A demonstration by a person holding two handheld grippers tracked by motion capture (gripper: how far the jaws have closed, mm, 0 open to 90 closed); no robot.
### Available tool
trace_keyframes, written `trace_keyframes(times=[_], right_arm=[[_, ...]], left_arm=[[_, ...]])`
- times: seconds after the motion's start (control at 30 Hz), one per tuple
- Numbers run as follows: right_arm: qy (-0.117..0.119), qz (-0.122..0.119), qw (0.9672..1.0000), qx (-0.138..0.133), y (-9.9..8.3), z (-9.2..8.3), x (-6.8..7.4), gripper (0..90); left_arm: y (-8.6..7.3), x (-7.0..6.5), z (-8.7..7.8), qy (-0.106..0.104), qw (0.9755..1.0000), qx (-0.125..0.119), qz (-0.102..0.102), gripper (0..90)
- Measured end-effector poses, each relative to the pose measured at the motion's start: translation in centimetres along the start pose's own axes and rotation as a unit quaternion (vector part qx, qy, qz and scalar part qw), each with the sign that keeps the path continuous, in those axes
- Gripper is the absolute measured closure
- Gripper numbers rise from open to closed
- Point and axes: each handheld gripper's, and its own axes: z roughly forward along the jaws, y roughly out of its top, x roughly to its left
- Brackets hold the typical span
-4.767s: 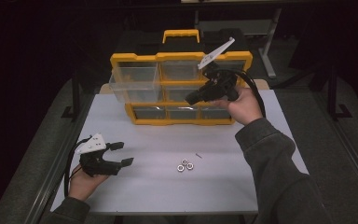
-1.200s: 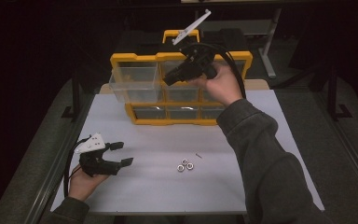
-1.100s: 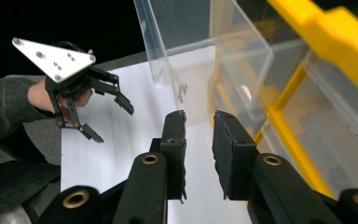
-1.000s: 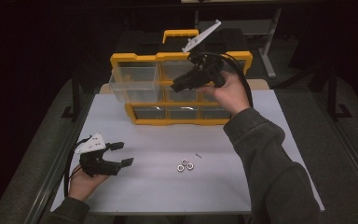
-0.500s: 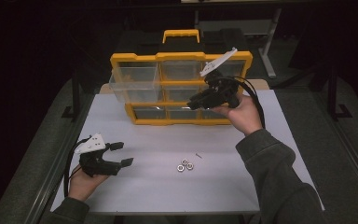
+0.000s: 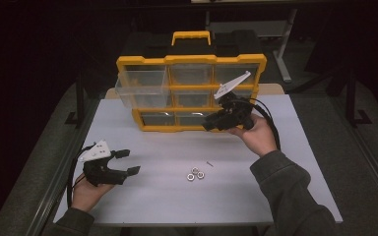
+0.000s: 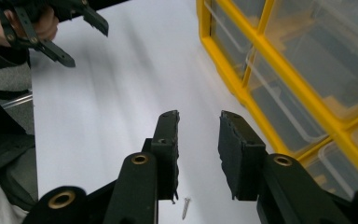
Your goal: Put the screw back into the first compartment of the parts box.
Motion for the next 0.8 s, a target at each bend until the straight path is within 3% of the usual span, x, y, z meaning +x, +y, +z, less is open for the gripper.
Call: trace_keyframes(times=[0.3,0.47,0.8], right_arm=[[-0.002,-0.007,0.9999,0.012,-1.8,1.5,-0.1,66.4],[0.002,0.018,0.9997,0.019,-2.9,2.3,0.2,66.3],[0.005,0.031,0.9989,0.033,-5.2,4.4,0.4,66.2]], left_arm=[[0.0,0.0,0.0,0.0,1.0,-0.001,-0.002,25.8],[0.0,-0.1,0.0,0.0,1.0,0.0,-0.004,25.8],[0.0,0.0,0.1,-0.001,1.0,0.005,-0.002,25.7]])
